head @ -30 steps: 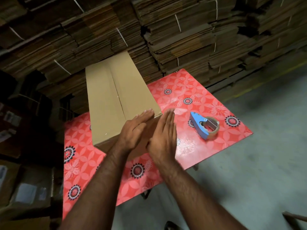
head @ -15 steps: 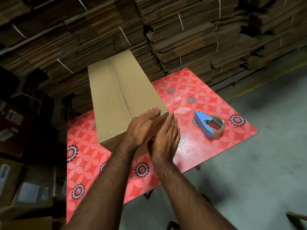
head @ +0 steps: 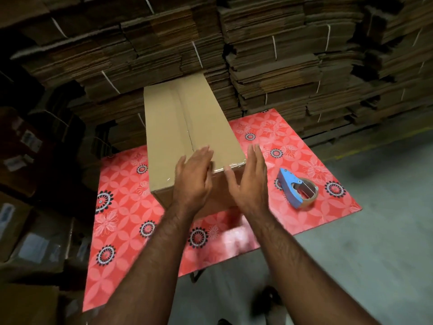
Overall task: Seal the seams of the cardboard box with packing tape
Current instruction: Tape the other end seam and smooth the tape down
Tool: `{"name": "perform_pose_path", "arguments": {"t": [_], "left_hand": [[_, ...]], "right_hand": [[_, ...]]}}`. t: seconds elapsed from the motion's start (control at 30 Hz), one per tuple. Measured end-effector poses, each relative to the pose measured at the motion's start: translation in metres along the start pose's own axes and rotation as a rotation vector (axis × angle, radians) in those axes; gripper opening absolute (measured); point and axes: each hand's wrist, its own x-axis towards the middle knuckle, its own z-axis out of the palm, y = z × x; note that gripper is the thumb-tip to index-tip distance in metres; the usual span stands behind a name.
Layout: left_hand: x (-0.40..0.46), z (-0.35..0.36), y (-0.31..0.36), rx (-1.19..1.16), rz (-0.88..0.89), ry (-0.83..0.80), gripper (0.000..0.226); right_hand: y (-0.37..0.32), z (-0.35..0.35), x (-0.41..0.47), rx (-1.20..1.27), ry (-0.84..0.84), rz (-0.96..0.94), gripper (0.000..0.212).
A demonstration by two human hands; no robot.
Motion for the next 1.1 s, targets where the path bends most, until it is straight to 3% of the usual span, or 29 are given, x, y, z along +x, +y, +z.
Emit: {"name": "perform_pose_path", "arguments": {"t": [0.03, 0.1, 0.17, 0.23, 0.4, 0.53, 0.6, 0.67, 0.77, 1.1], "left_hand": [[-0.004, -0.007, -0.004, 0.169, -0.065, 0.083, 0.050], [-0.018, -0.013, -0.019, 0.422, -0.227, 0.069, 0.055], [-0.028, -0.017, -0.031, 0.477, -0.334, 0.008, 0.068], [-0.031, -0.015, -0.037, 0.486, -0.325, 0.024, 0.079], [-0.035, -0.013, -0.050, 0.268, -0.303, 0.138, 0.089], [-0.039, -0.021, -0.054, -0.114, -0.470, 0.274, 0.099], [-0.043, -0.025, -0.051, -0.291, -0.592, 0.409, 0.077], [-0.044, -0.026, -0.049, -0.429, -0.704, 0.467, 0.061], [-0.045, -0.027, -0.052, -0.551, -0.757, 0.425, 0.062], [-0.090, -0.022, 0.011, -0.578, -0.731, 0.283, 0.054]], "right_hand": [[-0.002, -0.006, 0.008, -0.007, -0.046, -0.008, 0.079], [-0.004, -0.007, 0.015, -0.008, -0.177, -0.022, 0.091], [-0.001, -0.004, 0.017, -0.007, -0.278, -0.047, 0.101], [0.000, -0.003, 0.018, -0.018, -0.285, -0.052, 0.102], [0.011, -0.008, 0.027, 0.012, -0.263, -0.090, 0.079], [0.017, -0.018, 0.033, 0.055, -0.328, -0.074, 0.078], [0.010, -0.021, 0.036, 0.125, -0.340, 0.015, 0.083], [0.002, -0.021, 0.040, 0.157, -0.336, 0.071, 0.066], [-0.004, -0.026, 0.043, 0.139, -0.350, 0.070, 0.037], [0.011, -0.093, 0.000, 0.148, -0.393, 0.103, 0.054]]}}
